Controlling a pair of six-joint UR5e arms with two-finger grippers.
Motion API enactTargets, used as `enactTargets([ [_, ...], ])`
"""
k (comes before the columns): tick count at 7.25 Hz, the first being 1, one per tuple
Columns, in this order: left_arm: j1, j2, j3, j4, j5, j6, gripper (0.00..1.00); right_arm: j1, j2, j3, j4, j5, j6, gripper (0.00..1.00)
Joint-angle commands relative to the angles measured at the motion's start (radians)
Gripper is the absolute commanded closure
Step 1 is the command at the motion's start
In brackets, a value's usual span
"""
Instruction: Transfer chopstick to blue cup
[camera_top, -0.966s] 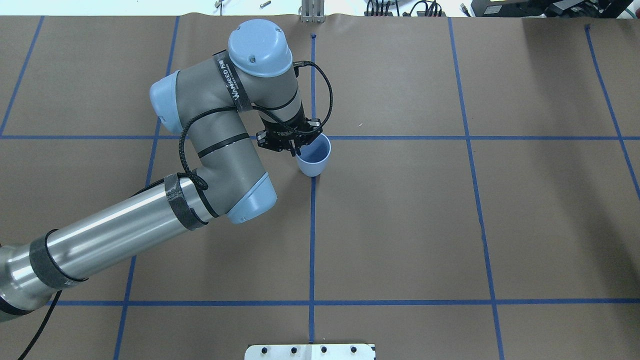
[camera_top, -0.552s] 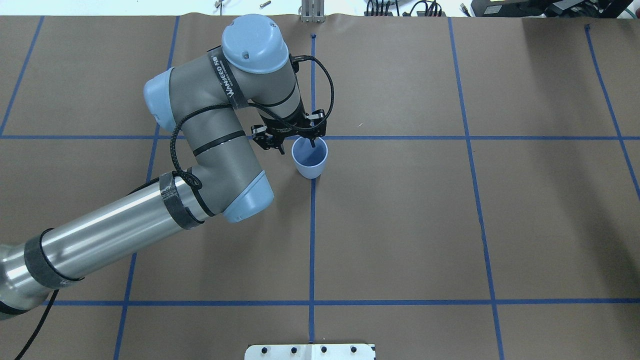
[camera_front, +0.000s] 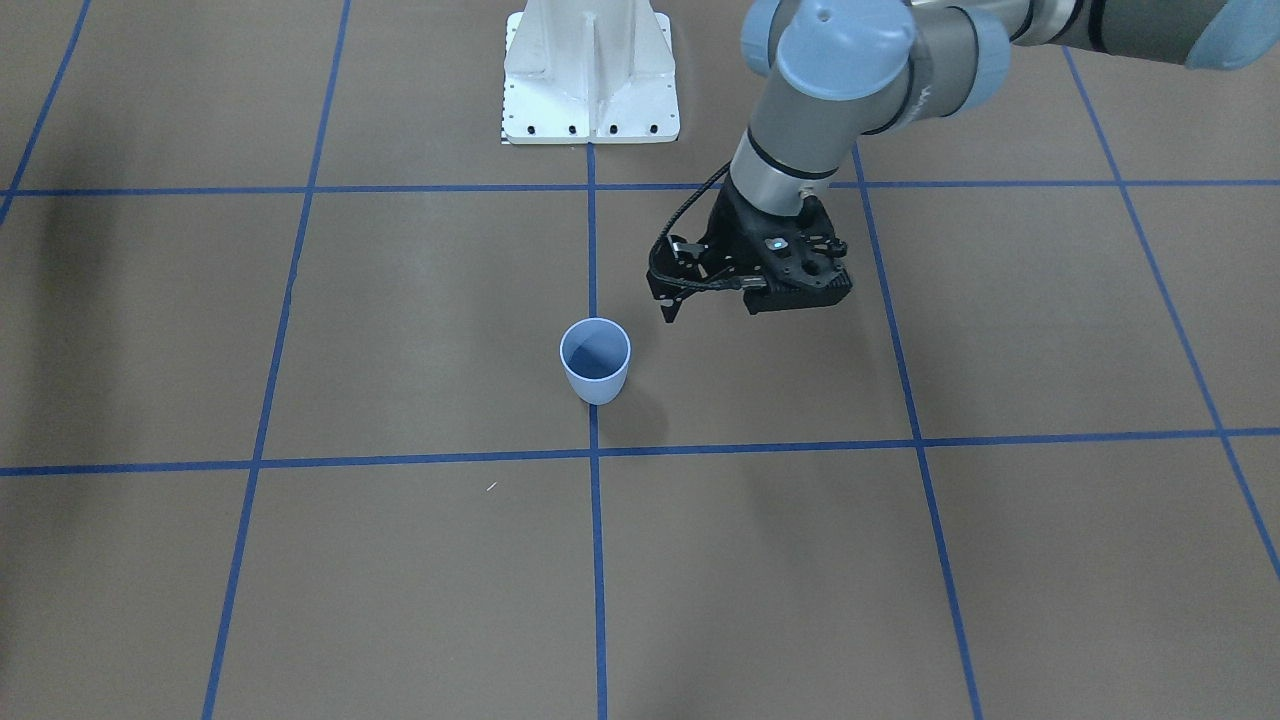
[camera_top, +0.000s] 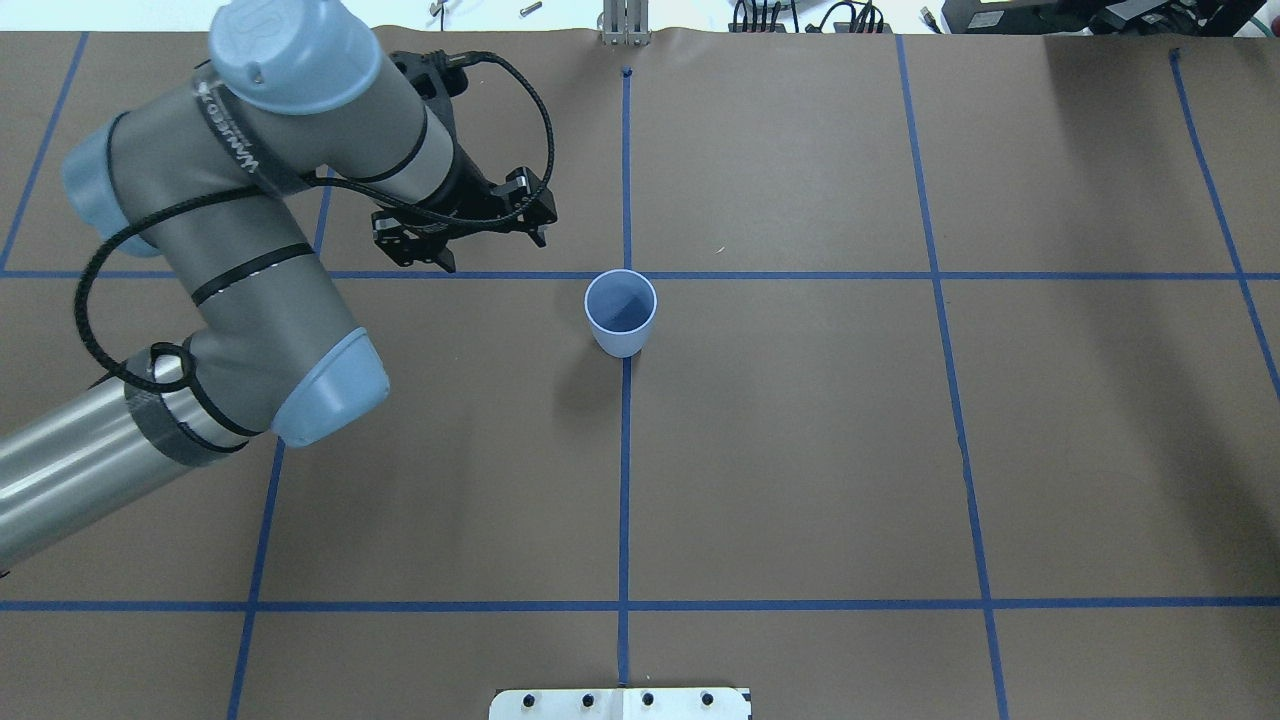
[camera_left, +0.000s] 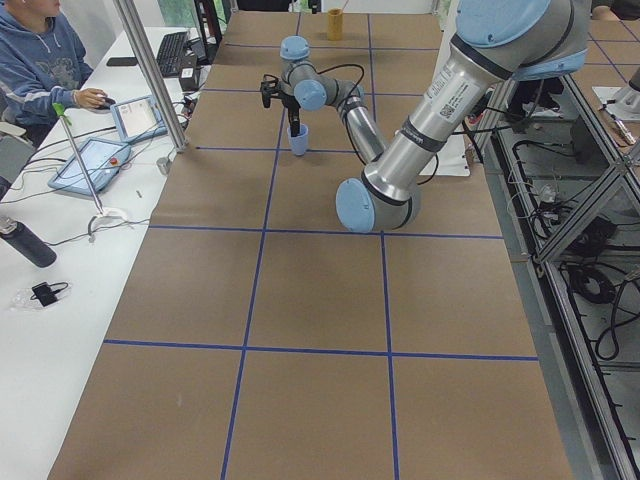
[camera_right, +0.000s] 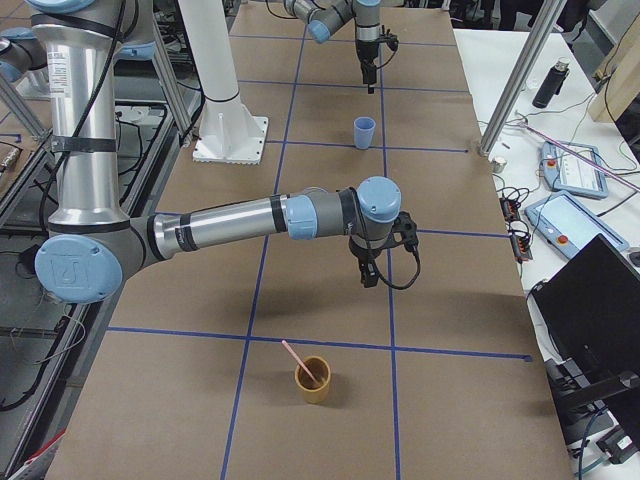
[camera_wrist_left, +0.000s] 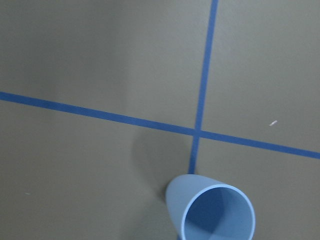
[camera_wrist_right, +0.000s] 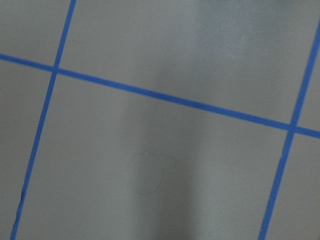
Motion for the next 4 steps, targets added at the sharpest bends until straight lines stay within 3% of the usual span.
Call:
enactTargets([
  [1,-0.039,0.055,-0.012,-0.003,-0.001,0.054,0.02,0.120,-0.060,0.022,-0.010,-0.113,0.056,0.01],
  [2,-0.045,0.058,0.003,-0.005,-0.001,0.059,0.02,0.138,-0.140,0.032,0.001,-0.115,0.056,0.01],
  [4,-0.054,0.059,0.011,-0.005,-0.001,0.061,0.02,0.123,-0.162,0.026,-0.002,-0.090,0.103,0.01],
])
